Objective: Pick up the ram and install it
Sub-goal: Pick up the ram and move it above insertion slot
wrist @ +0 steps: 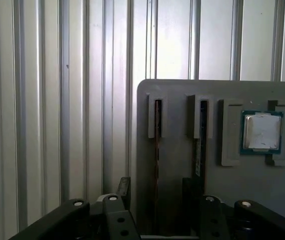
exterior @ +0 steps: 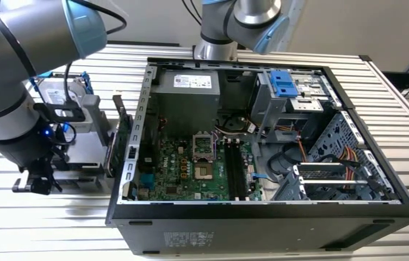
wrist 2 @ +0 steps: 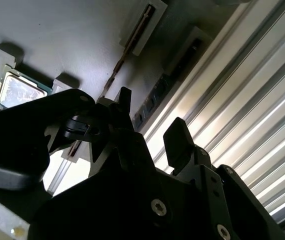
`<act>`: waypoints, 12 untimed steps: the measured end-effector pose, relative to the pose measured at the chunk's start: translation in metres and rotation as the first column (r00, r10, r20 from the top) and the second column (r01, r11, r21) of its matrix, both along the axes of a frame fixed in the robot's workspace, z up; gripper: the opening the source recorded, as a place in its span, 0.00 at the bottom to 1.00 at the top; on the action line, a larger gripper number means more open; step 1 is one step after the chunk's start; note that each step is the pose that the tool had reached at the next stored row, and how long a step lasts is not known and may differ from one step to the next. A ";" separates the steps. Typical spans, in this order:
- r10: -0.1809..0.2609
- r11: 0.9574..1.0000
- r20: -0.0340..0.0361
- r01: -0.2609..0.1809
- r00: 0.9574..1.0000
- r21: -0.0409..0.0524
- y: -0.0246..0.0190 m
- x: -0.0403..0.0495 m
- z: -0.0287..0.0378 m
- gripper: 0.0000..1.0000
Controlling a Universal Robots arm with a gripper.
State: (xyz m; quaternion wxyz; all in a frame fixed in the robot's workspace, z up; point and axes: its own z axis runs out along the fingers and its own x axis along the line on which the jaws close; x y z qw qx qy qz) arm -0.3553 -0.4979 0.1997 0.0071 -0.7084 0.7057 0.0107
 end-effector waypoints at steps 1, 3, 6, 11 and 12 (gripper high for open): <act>0.000 1.000 0.000 0.000 1.000 0.000 0.0000 0.0000 -0.0007 1.00; 0.000 1.000 0.000 0.000 1.000 0.001 0.0000 0.0000 -0.0020 1.00; 0.000 1.000 0.000 0.000 1.000 0.002 0.0000 0.0000 -0.0040 1.00; 0.000 1.000 0.000 0.000 1.000 0.003 0.0000 0.0000 -0.0070 1.00; 0.000 1.000 0.000 0.000 1.000 0.003 0.0000 0.0000 -0.0076 1.00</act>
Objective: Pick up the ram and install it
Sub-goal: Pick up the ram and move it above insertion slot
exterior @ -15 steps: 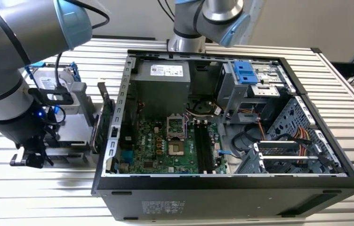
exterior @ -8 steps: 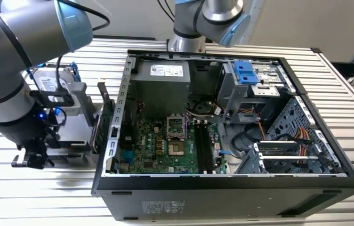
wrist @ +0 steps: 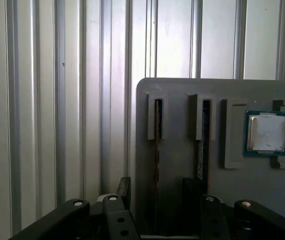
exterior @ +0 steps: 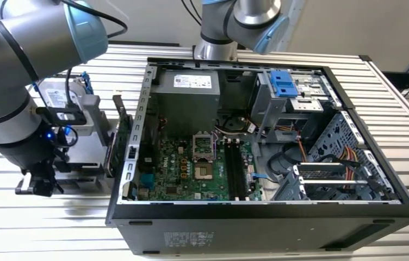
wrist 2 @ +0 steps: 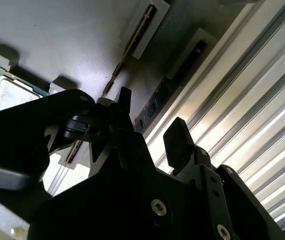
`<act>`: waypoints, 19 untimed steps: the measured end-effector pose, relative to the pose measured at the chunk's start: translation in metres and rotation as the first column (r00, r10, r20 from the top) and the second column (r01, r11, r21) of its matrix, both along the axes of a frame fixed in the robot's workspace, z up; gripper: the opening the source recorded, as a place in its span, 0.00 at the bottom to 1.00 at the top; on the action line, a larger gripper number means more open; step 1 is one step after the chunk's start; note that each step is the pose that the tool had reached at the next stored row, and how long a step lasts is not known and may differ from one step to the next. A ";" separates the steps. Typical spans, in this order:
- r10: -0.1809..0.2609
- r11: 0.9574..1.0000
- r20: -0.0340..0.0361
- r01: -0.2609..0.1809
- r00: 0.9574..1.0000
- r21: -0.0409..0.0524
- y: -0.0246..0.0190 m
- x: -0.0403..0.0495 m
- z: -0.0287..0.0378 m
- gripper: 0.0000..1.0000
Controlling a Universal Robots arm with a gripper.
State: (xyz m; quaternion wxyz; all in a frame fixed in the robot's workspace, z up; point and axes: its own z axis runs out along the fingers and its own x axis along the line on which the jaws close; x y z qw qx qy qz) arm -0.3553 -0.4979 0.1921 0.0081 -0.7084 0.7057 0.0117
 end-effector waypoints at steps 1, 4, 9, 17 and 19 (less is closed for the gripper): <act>0.000 1.000 0.000 0.000 1.000 0.000 0.0000 0.0000 -0.0004 1.00; 0.000 1.000 0.000 0.000 1.000 0.000 0.0000 0.0000 -0.0006 1.00; 0.000 1.000 0.000 0.000 1.000 0.000 0.0000 0.0000 -0.0012 1.00; 0.000 1.000 0.000 0.000 1.000 0.000 0.0000 0.0000 -0.0014 1.00; 0.000 1.000 0.000 0.000 1.000 0.000 0.0000 0.0000 -0.0014 0.00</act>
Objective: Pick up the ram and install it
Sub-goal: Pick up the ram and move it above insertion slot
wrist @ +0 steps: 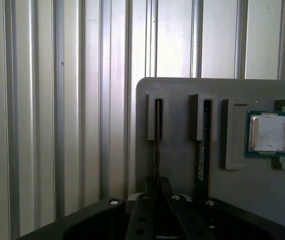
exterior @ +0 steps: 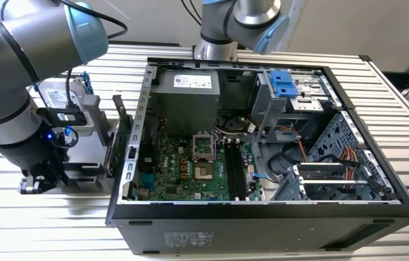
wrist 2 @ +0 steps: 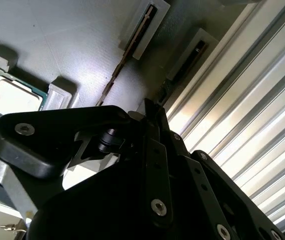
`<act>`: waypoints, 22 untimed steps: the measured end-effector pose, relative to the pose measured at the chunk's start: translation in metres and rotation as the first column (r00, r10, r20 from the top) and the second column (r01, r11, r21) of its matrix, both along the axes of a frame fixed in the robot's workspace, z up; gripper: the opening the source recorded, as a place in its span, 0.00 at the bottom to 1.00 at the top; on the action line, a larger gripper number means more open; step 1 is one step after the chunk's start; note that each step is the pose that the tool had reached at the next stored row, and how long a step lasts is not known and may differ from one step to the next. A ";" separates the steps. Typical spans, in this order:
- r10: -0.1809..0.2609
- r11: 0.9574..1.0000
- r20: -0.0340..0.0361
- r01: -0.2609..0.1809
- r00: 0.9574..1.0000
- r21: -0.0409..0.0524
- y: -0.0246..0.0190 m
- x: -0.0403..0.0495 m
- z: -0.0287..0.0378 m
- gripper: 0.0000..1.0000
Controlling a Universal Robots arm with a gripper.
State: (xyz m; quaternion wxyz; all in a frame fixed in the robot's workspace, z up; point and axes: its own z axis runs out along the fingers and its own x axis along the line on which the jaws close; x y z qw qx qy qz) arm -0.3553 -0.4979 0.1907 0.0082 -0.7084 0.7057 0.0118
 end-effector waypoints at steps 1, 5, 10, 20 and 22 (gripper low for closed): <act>0.000 1.000 0.000 0.000 1.000 0.000 0.0000 0.0000 0.0000 0.00; 0.000 1.000 0.000 0.000 1.000 0.000 0.0000 0.0000 -0.0001 0.00; 0.000 1.000 0.000 0.000 1.000 0.000 0.0000 0.0000 -0.0002 0.00; 0.000 1.000 0.000 0.000 1.000 0.000 0.0000 0.0000 0.0053 0.00; 0.000 1.000 0.000 0.000 1.000 0.000 0.0000 0.0000 0.0072 0.00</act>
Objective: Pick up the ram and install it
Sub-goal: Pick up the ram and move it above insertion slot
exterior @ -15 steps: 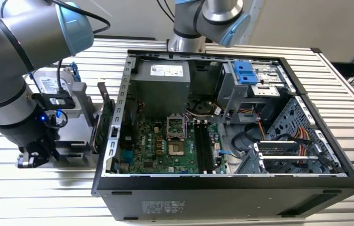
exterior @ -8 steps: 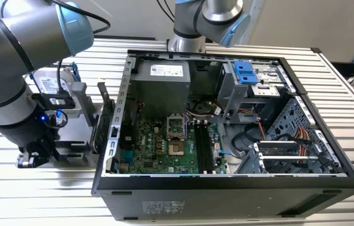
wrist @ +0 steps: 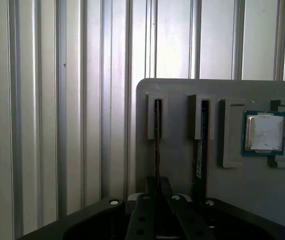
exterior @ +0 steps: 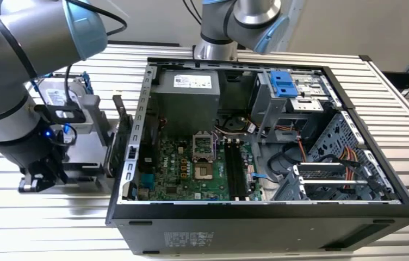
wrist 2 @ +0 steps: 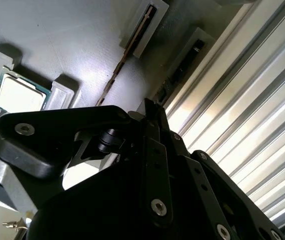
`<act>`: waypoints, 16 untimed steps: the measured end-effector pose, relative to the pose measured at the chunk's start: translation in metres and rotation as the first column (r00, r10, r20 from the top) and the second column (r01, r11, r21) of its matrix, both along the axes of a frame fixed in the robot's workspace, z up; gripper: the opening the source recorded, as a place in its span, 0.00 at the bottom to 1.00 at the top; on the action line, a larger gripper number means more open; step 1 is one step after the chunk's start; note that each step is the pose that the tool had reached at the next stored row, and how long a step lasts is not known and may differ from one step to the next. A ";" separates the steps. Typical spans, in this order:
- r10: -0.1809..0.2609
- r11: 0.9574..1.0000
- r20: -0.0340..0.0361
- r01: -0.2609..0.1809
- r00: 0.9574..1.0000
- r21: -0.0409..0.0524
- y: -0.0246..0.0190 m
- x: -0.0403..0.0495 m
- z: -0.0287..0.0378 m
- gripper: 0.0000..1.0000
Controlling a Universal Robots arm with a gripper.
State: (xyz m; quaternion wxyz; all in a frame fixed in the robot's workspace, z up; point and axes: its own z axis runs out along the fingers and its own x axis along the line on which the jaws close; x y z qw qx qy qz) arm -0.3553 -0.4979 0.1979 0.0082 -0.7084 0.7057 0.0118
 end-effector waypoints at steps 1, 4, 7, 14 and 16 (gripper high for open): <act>0.000 1.000 0.000 0.000 1.000 0.000 0.0000 0.0000 0.0008 0.00; 0.000 1.000 0.000 0.000 1.000 0.000 0.0000 0.0000 0.0042 0.00; 0.000 1.000 0.000 0.000 1.000 0.000 0.0000 0.0000 0.0062 0.00; 0.000 1.000 0.000 0.000 1.000 0.000 0.0000 0.0000 0.0103 0.00; 0.000 1.000 0.000 0.000 1.000 0.000 0.0000 0.0000 0.0110 0.00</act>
